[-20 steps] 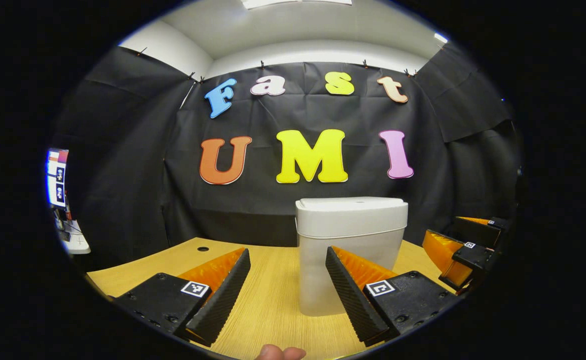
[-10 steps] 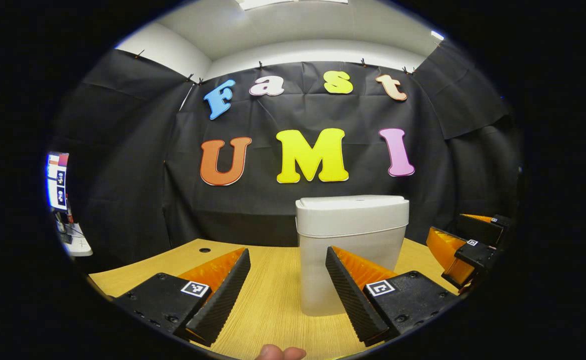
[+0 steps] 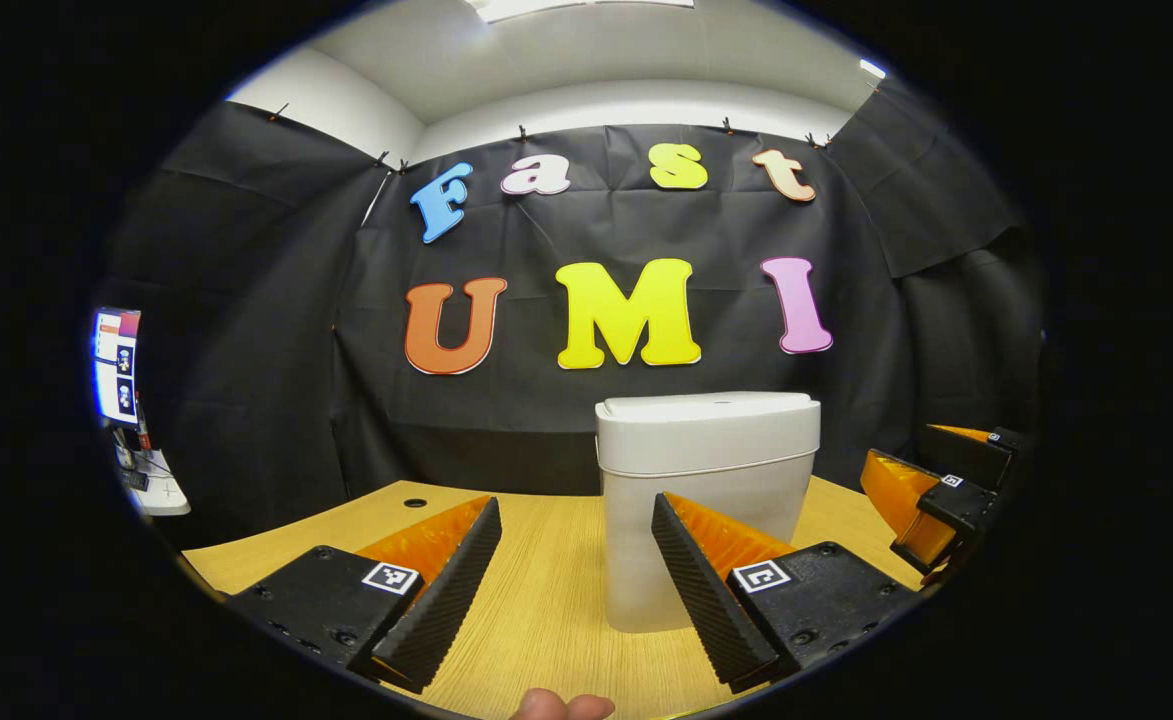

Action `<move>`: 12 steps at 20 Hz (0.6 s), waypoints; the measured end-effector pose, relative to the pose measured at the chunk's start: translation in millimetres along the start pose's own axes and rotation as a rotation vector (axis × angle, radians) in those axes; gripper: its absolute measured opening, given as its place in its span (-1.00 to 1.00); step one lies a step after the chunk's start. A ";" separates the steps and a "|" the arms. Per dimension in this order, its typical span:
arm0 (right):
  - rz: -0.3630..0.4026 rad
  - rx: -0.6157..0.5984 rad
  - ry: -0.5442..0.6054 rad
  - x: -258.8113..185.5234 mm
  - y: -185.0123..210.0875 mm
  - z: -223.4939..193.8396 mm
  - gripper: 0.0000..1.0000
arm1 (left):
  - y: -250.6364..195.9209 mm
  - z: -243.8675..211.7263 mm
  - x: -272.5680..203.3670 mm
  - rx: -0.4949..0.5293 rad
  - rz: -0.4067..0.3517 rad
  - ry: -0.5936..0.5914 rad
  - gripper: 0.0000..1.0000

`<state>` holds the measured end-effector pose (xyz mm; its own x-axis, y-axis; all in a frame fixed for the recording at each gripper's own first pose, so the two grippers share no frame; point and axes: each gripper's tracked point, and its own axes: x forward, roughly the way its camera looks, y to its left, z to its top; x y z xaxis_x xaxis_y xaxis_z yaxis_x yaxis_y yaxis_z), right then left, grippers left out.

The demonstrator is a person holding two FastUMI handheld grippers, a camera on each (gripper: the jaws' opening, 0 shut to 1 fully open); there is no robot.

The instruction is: Press the lid of the desktop garbage bin to open it, pick up the crumpled paper on the desktop and throw it into the bin, then pick up the pop can on the desktop and drop it into the bin, and finally close the garbage bin lid.

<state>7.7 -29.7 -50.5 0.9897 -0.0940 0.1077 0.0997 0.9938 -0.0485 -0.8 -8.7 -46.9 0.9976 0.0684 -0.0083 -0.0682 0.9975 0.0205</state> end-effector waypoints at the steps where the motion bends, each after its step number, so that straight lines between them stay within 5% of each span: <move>1: 0.003 -0.001 -0.002 -0.5 1.3 0.9 0.90 | 0.0 0.9 -1.3 0.000 0.000 -0.001 0.96; 12: 0.009 -0.021 -0.024 -1.8 6.3 6.1 0.94 | 5.3 -1.0 -4.3 -0.022 0.014 0.008 0.96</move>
<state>6.0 -22.9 -44.9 0.9879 -0.0832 0.1306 0.0929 0.9932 -0.0702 -5.6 -3.6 -47.8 0.9964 0.0828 -0.0166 -0.0829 0.9966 -0.0015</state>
